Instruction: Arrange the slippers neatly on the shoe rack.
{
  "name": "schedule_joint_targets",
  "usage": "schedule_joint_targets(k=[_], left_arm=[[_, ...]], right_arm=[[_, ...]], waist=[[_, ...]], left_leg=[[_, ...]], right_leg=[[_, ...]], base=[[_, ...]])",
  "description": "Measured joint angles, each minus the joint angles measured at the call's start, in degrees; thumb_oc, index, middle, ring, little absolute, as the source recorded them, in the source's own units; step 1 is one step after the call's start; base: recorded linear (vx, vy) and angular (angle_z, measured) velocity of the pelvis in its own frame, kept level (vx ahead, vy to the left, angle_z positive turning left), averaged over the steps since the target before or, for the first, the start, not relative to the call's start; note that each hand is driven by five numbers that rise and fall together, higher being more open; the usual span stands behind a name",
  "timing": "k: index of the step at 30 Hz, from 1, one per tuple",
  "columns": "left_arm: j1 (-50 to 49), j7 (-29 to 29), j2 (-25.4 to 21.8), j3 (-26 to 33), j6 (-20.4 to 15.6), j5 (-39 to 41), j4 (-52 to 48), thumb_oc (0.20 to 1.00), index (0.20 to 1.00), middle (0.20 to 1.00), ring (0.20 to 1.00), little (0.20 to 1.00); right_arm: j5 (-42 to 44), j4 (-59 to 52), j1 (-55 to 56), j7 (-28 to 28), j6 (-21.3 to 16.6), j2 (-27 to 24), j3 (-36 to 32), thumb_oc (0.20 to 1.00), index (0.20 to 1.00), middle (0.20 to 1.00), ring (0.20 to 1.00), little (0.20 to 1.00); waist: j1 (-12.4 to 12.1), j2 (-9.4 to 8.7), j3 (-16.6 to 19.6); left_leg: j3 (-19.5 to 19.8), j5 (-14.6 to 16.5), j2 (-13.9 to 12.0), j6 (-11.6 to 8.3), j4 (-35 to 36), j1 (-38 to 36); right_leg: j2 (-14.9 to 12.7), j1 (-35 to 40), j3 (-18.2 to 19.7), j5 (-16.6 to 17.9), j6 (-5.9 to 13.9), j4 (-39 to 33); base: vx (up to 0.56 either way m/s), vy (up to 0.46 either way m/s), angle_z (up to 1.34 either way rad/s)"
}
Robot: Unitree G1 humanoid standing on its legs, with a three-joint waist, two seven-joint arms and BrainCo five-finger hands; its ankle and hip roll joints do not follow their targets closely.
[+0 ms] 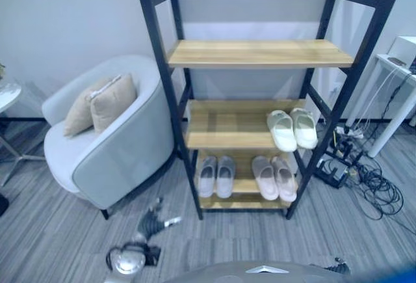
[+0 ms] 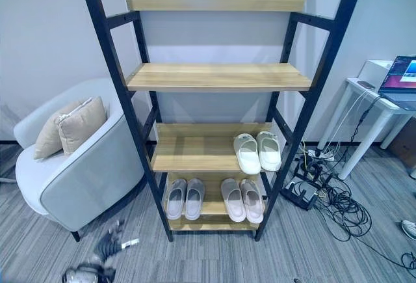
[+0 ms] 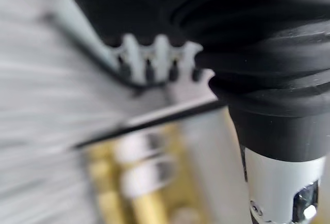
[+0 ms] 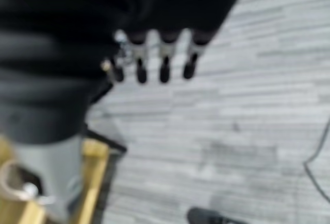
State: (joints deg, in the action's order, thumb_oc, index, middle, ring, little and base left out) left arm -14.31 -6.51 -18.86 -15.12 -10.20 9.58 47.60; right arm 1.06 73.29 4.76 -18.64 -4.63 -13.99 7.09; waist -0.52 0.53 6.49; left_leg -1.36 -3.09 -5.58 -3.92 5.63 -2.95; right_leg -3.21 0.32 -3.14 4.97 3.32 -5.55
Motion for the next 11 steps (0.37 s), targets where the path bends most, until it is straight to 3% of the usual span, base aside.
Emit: schedule_joint_targets(k=[3, 4, 7, 11], left_arm=[[2.5, -1.1, 3.2, 2.1, 1.2, -4.2, 14.8, 1.0, 1.0, 1.0, 1.0, 1.0], [6.0, -1.5, 5.4, 6.4, 2.1, -5.9, 28.2, 1.0, 1.0, 1.0, 1.0, 1.0], [4.7, -2.6, 5.2, 7.3, 4.1, -8.6, 31.1, 1.0, 1.0, 1.0, 1.0, 1.0], [4.8, -2.7, 4.0, 14.3, 5.4, -9.2, 34.8, 1.0, 1.0, 1.0, 1.0, 1.0]], right_arm=[[0.7, 0.4, 0.1, 0.4, -0.1, 0.0, -0.5, 1.0, 1.0, 1.0, 1.0, 1.0], [1.9, 1.2, 0.1, 0.8, -0.3, 0.0, -1.1, 1.0, 1.0, 1.0, 1.0, 1.0], [2.2, 2.4, 0.3, 1.4, -0.1, -0.1, -1.2, 1.0, 1.0, 1.0, 1.0, 1.0], [2.8, 3.0, 0.3, 2.3, -0.1, 0.0, -1.2, 1.0, 1.0, 1.0, 1.0, 1.0]], waist=[[0.2, -0.19, 0.0], [0.2, -0.32, 0.2], [0.3, -0.84, 0.1], [-0.1, -1.54, 0.6]], left_leg=[[0.2, 0.0, -0.2, -0.05, 0.0, 0.0], [0.2, 0.0, -0.2, -0.06, 0.0, -0.1], [0.1, 0.0, -0.2, -0.06, 0.0, -0.1], [0.1, 0.0, -0.4, -0.05, 0.0, -0.1]], right_leg=[[0.2, 0.0, -0.2, 0.0, -0.01, 0.0], [0.2, 0.0, -0.2, 0.0, -0.03, 0.0], [0.2, -0.4, -0.3, 0.0, -0.06, 0.5], [0.2, -0.1, -0.7, 0.0, -0.06, 0.5]], base=[[-0.01, 0.011, 0.02], [0.0, 0.0, 0.0], [0.02, 0.002, -0.01], [0.04, 0.003, 0.0]])
